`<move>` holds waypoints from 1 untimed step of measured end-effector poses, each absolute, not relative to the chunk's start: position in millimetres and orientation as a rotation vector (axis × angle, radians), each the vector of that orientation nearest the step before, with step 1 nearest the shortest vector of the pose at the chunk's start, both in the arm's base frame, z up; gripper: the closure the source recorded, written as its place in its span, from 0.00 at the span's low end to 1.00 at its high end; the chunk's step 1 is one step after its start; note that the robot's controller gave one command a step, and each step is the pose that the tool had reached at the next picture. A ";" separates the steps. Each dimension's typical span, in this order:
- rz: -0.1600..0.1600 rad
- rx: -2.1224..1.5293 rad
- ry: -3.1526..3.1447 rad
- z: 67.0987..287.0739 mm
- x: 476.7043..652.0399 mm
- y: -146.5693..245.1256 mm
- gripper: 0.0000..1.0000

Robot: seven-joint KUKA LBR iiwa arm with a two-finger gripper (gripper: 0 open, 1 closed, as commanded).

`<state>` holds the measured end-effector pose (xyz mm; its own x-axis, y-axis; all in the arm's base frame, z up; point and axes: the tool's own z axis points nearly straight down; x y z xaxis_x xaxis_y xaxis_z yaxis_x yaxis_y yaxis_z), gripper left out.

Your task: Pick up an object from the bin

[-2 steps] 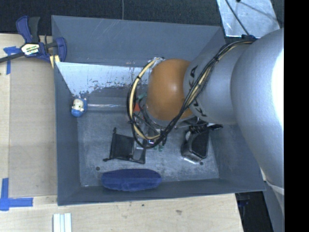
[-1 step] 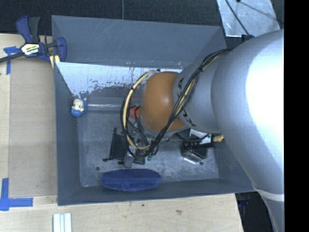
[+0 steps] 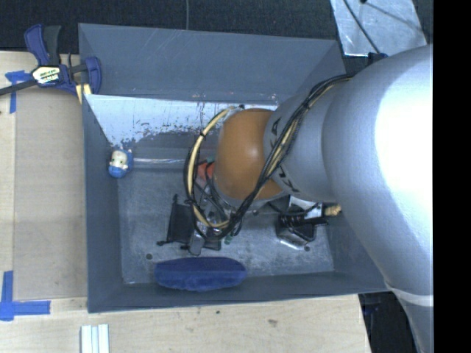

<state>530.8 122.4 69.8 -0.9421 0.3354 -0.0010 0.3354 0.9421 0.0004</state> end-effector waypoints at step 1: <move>0.001 0.536 3.092 70.7 531.7 122.1 1.00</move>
Offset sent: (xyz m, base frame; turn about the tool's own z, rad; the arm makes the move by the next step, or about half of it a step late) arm 0.0000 0.0000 0.0000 0.0000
